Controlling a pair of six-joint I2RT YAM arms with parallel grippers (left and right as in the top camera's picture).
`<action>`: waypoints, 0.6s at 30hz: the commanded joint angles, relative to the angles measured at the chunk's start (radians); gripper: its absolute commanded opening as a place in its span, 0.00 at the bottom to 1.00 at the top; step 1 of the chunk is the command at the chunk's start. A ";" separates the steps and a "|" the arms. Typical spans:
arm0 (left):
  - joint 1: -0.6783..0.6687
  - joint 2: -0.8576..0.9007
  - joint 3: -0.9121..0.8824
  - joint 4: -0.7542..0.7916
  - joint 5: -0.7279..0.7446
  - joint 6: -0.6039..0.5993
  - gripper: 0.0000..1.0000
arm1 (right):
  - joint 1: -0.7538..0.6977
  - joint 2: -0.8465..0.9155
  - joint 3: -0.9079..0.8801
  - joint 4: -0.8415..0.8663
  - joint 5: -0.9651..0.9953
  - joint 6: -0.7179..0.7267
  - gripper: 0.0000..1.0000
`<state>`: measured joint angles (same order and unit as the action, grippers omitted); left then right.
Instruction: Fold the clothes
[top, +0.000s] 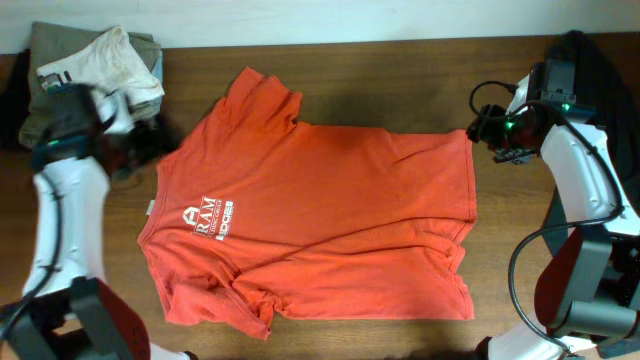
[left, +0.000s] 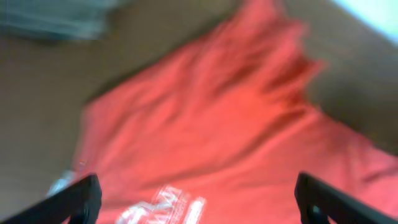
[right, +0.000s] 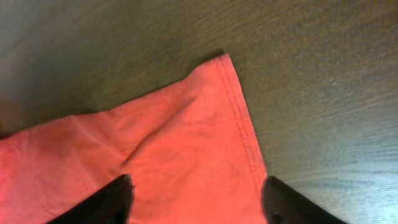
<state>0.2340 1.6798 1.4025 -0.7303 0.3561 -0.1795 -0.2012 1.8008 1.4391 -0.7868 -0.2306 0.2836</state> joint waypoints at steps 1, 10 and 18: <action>-0.180 0.008 0.006 0.194 -0.027 0.046 0.99 | 0.004 -0.006 0.020 -0.016 -0.003 -0.054 0.79; -0.324 0.182 0.034 0.561 -0.286 0.222 0.92 | 0.005 -0.006 0.019 -0.130 -0.002 -0.071 0.80; -0.314 0.634 0.726 0.053 -0.222 0.301 0.99 | 0.007 -0.006 0.019 -0.183 -0.005 -0.071 0.76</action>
<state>-0.0830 2.1723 1.8412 -0.5461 0.1230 0.0624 -0.2012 1.8008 1.4422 -0.9573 -0.2306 0.2241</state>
